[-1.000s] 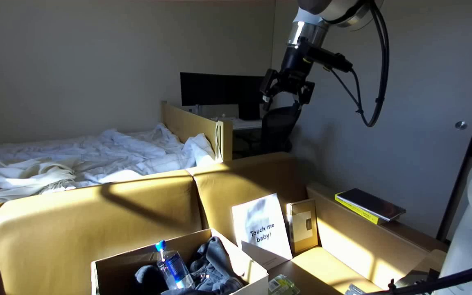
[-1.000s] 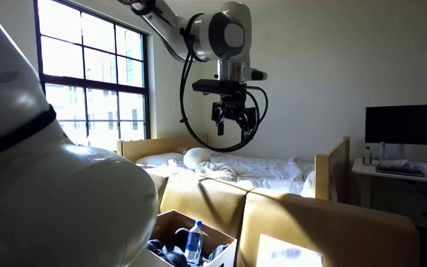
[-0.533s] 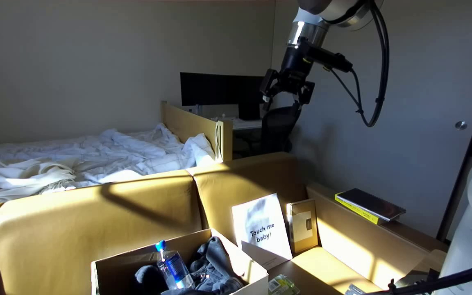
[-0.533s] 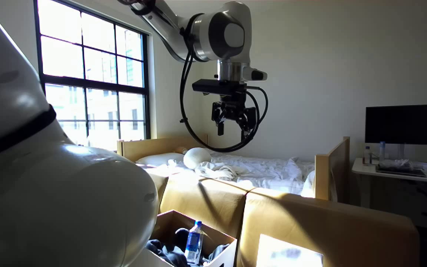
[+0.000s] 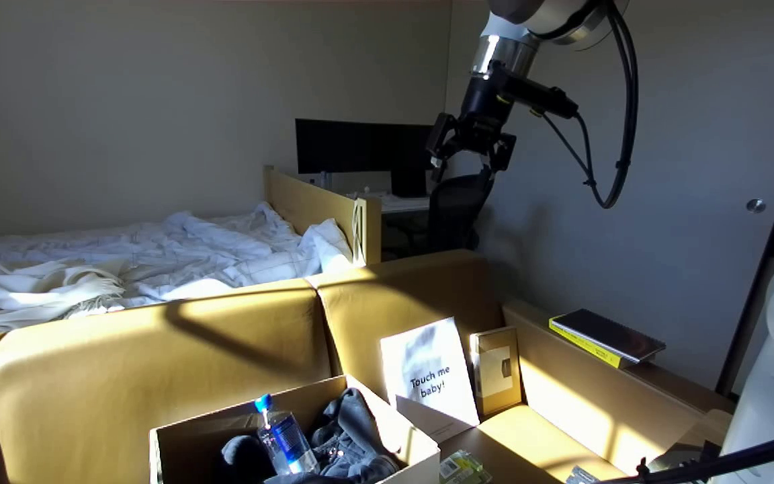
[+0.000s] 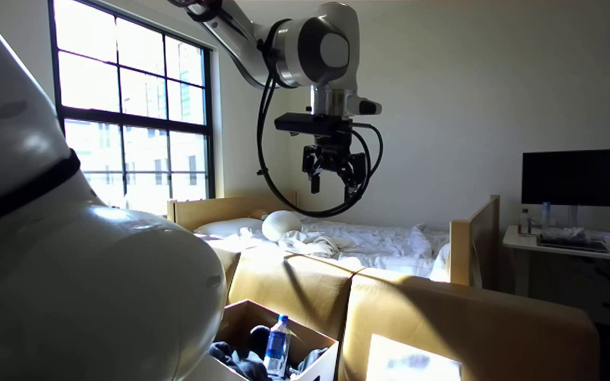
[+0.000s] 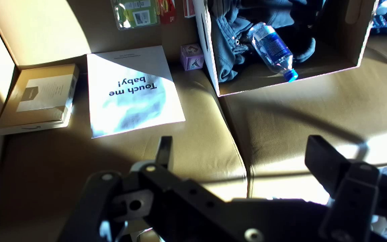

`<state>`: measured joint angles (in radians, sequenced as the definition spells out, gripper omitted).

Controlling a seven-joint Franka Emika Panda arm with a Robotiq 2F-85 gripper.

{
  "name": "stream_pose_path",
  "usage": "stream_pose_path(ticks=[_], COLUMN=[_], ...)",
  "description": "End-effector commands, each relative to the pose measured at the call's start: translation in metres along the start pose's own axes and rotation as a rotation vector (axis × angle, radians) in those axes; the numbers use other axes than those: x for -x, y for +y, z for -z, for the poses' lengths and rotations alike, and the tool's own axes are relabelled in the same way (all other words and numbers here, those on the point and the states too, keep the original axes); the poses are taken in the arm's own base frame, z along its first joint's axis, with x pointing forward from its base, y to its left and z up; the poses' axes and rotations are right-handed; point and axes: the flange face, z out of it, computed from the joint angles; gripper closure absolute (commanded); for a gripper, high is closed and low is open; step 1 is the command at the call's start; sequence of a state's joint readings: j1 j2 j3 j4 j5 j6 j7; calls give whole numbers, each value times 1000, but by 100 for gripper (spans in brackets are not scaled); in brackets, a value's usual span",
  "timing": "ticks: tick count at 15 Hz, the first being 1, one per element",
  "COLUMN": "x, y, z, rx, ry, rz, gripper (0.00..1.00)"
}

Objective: Remove the bottle out of the box

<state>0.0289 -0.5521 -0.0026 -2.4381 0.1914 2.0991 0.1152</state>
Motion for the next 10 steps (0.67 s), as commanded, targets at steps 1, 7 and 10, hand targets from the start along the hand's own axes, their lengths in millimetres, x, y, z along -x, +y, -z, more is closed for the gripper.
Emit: stream_pose_path(ticks=[1, 7, 10], x=[0, 0, 0], y=[0, 0, 0], z=[0, 0, 9], rx=[0, 0, 14], ry=[-1, -1, 24], rz=[0, 0, -5], gripper=[0, 0, 0])
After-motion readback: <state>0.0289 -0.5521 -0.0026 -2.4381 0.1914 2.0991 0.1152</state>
